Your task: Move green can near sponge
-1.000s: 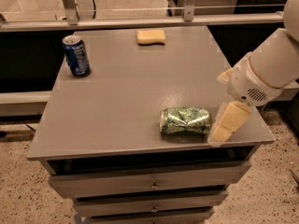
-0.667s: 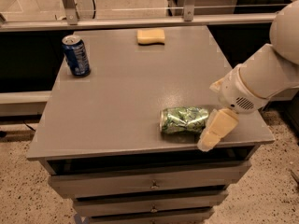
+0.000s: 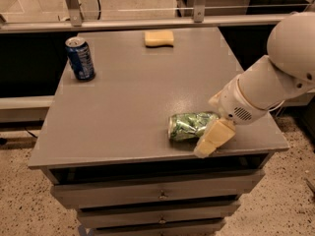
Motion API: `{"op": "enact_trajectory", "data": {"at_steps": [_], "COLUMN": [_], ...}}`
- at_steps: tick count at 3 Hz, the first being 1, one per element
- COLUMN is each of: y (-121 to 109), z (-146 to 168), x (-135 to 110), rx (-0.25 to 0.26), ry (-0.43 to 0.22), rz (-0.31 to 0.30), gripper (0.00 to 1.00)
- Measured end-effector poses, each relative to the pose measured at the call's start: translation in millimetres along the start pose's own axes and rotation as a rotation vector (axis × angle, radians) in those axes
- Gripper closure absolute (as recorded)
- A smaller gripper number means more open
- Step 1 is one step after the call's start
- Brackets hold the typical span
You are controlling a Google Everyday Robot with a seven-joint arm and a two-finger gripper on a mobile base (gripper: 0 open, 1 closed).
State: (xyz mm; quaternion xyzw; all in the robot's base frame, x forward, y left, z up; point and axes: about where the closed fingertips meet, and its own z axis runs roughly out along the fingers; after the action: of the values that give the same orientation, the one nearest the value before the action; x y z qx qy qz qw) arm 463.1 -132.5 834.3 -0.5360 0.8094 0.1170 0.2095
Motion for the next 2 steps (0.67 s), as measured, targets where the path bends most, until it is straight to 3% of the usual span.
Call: {"op": "enact_trajectory", "data": {"at_steps": [2], "y": [-17], "z": [-13], "x": [-4], "rx": [0.066], "ry": [-0.005], "rz": [0.014], "gripper": [0.62]}}
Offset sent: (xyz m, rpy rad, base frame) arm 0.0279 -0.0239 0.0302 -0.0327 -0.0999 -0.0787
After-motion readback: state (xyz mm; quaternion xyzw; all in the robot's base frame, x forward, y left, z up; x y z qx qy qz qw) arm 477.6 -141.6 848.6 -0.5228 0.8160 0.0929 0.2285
